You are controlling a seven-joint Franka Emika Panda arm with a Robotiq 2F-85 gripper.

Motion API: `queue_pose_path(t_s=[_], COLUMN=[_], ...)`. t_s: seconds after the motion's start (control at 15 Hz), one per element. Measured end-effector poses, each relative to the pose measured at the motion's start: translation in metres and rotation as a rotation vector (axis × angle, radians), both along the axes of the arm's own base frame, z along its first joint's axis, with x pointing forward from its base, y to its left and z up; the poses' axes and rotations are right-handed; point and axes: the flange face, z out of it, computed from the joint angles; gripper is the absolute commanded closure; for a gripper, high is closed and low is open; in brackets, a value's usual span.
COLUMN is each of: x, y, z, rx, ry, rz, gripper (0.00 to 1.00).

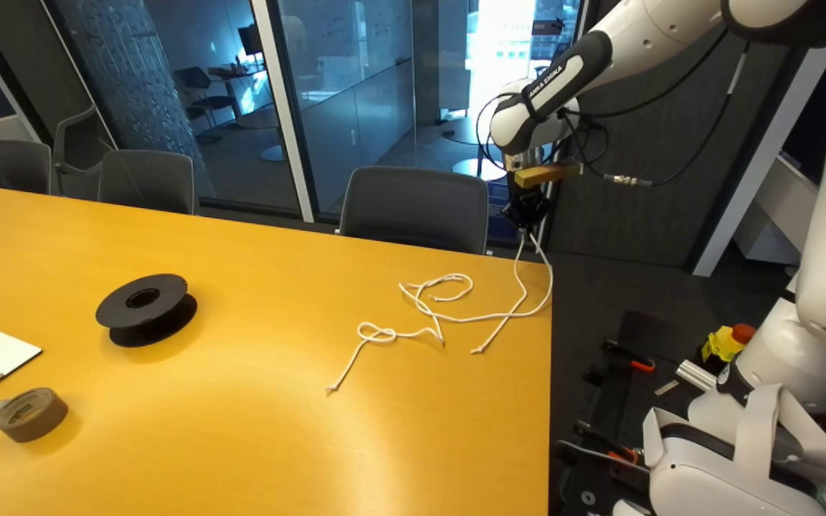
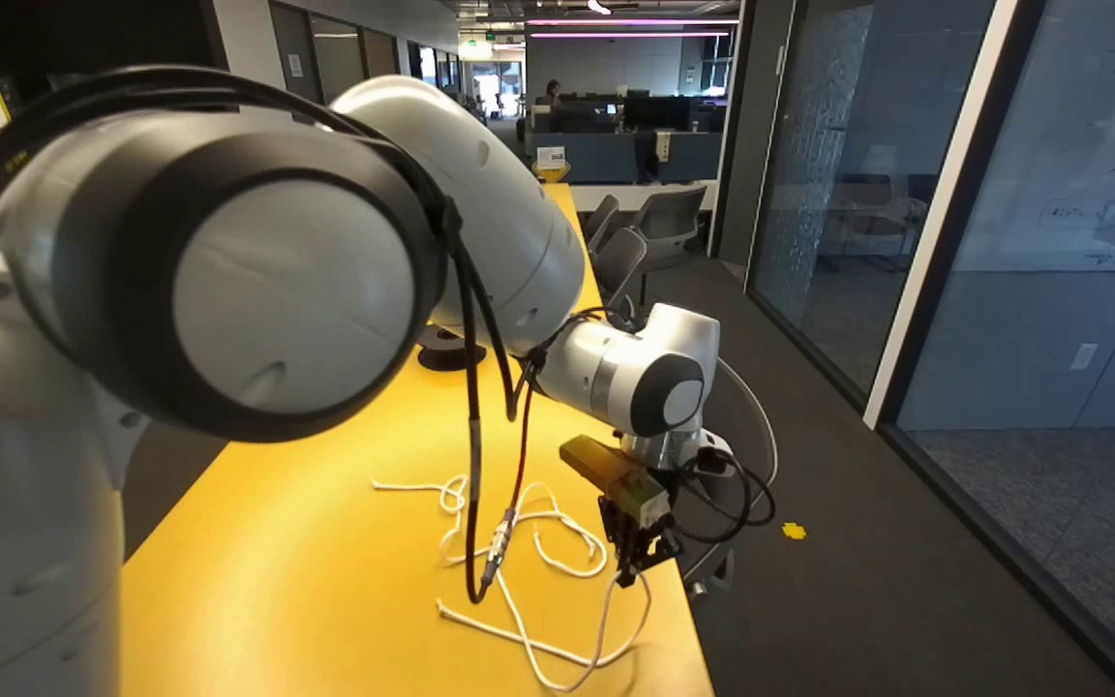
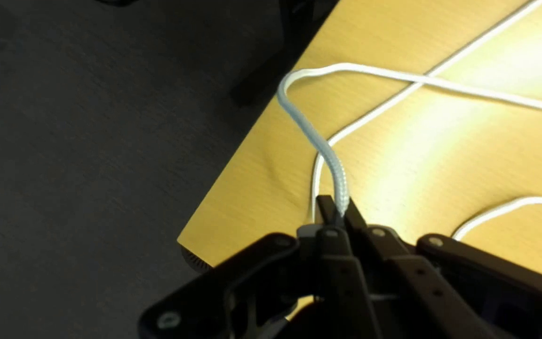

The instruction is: Untangle the rope on the table.

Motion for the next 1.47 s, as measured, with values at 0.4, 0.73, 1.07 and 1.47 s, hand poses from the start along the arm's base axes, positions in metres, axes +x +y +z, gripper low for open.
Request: queue_pose_path(t_s=[0.4,0.73,1.07,1.47], x=[0.015,0.022,0.029,0.073], y=[-0.035,-0.06,-0.067,-0.013], z=[-0.031,-0.049,-0.067,-0.065], rx=[0.1,0.108,0.106,0.126], ry=[-0.099,-0.11,-0.094,-0.103], rz=[-0.22,-0.282,-0.283,-0.156], gripper=[0.96,0.56,0.18,0.0])
